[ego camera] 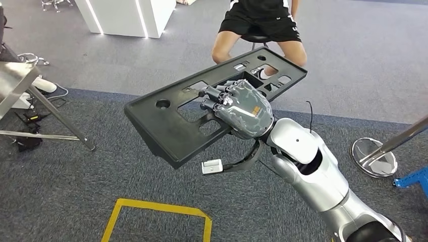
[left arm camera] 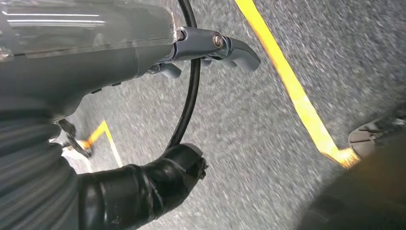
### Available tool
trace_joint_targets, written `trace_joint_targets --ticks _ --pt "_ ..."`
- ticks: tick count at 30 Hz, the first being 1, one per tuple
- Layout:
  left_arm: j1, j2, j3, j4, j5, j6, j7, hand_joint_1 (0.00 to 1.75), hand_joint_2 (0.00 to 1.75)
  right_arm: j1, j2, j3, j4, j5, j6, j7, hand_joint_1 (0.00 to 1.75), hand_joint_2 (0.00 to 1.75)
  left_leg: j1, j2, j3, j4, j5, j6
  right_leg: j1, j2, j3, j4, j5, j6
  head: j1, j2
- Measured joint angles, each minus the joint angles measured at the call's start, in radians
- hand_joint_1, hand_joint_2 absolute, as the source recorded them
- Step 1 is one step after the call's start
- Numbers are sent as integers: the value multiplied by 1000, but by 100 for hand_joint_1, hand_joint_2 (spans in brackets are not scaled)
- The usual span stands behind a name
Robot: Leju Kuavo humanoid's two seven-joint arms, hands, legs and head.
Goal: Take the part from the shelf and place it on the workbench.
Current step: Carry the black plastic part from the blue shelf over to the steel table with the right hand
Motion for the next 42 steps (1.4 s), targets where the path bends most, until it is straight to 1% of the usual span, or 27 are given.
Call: trace_joint_targets --ticks 1,2,4,5,7,9,10,13,15,17,19,20,21,22,24,26,28,29,30,32,34,35,36,38,40,41,42 --pt "-1 0 0 0 0 0 0 0 175 -1 0 0 0 0 0 0 175 175 3 31 -26 58 -31 -5 2 -12 4 -4 1 -3 -1 0" --pt "-3 -1 0 0 0 0 0 0 175 -1 0 0 0 1 1 0 175 175 7 49 -59 125 -62 -10 2 -26 5 -5 0 -5 -2 0" --pt "-3 0 0 0 2 3 -2 0 175 -1 7 0 0 13 18 10 175 175 18 60 -106 214 -86 -21 3 -54 6 -5 -2 -5 -2 0" --pt "-2 0 0 0 3 6 -5 0 175 -2 16 2 -1 24 33 22 175 175 23 63 -103 206 -71 -26 2 -67 7 -5 -4 -3 -2 0" --pt "1 2 0 0 3 11 -21 0 175 -4 33 8 -8 40 60 54 175 175 29 89 -41 85 -5 -32 1 -90 11 -2 -10 5 -2 0" --pt "4 4 0 0 -2 17 -48 0 175 -10 35 13 -22 32 68 74 175 175 23 127 20 -33 35 -27 4 -112 14 5 -20 18 0 0" --pt "5 5 0 0 -5 19 -62 0 175 -14 32 13 -27 23 68 77 175 175 19 136 32 -58 39 -22 7 -122 15 8 -23 24 1 0" --pt "9 8 0 0 -9 21 -88 0 175 -24 23 13 -32 0 69 71 175 175 13 105 32 -66 39 -1 3 -146 24 9 -32 40 3 0" --pt "11 9 0 0 -11 17 -91 0 175 -31 20 13 -33 -10 69 64 175 175 14 80 37 -71 41 13 -6 -100 12 48 -63 48 3 0" --pt "12 9 0 0 -14 13 -88 0 175 -40 12 13 -33 -17 69 57 175 175 13 59 38 -73 43 22 -6 -31 -46 167 -125 47 4 0" --pt "13 10 0 0 -19 10 -84 0 175 -42 3 13 -33 -19 69 54 175 175 9 32 38 -71 42 28 -2 -9 -116 291 -164 43 3 0" --pt "14 10 0 0 -21 10 -83 0 175 -41 -2 13 -32 -19 69 53 175 175 6 16 38 -69 42 29 0 -6 -131 308 -154 39 3 0" --pt "16 10 0 0 -22 9 -83 0 175 -40 -7 13 -32 -20 69 53 175 175 4 -1 39 -67 41 30 2 -2 -127 284 -124 34 3 0" --pt "17 10 0 0 -23 9 -83 0 175 -40 -10 13 -32 -20 69 52 175 175 3 -17 40 -66 40 30 4 8 -106 225 -82 27 3 0" --pt "20 8 0 -1 -24 7 -84 0 175 -40 -17 13 -32 -22 69 51 175 175 1 -45 39 -62 39 28 6 57 -53 92 -19 13 3 0" --pt "23 7 0 -2 -24 7 -84 0 175 -41 -21 13 -32 -23 69 50 175 175 4 -69 31 -61 41 19 9 82 -31 34 -5 9 3 0" --pt "28 8 0 -2 -24 7 -84 0 175 -43 -23 13 -33 -23 68 50 175 175 8 -90 26 -64 43 7 9 58 -27 26 -2 8 4 0" --pt "30 9 0 -3 -24 7 -84 0 175 -43 -23 13 -33 -23 68 50 175 175 5 -77 23 -59 39 2 7 45 -22 18 0 5 3 0" --pt "31 9 0 -3 -24 7 -84 0 175 -44 -23 13 -33 -23 68 50 175 175 3 -47 16 -41 26 -3 4 31 -15 10 2 0 2 0" --pt "30 10 0 -3 -24 7 -85 0 175 -45 -24 13 -33 -23 68 50 175 175 3 31 -26 53 -30 -14 4 0 -5 -1 4 -8 0 0" --pt "27 9 0 -3 -24 7 -85 0 175 -44 -25 13 -33 -23 68 50 175 175 12 59 -90 178 -85 -26 6 -29 -3 0 1 -10 -1 0" --pt "27 9 0 -3 -24 7 -85 0 175 -43 -26 13 -33 -23 69 49 175 175 16 62 -107 209 -90 -30 6 -44 -3 2 -2 -9 -1 0" --pt "27 9 0 -3 -24 7 -85 0 175 -43 -25 14 -33 -23 69 48 175 175 20 64 -104 201 -76 -34 6 -58 -3 4 -5 -7 -1 0" --pt "28 9 0 -3 -24 7 -85 0 175 -44 -25 14 -33 -23 69 47 175 175 22 91 -38 75 -10 -36 6 -85 0 11 -13 -1 -1 0" --pt "27 10 0 -3 -25 7 -85 0 175 -48 -25 14 -33 -23 69 48 175 175 17 129 23 -38 32 -25 9 -106 4 17 -22 8 -1 0" --pt "26 10 0 -3 -25 7 -85 0 175 -50 -25 14 -33 -23 69 49 175 175 13 138 32 -59 37 -17 11 -115 6 18 -24 13 0 0" --pt "26 10 0 -3 -25 7 -86 0 175 -53 -25 14 -33 -23 70 50 175 175 10 132 30 -59 37 -10 13 -124 8 17 -25 18 0 0"
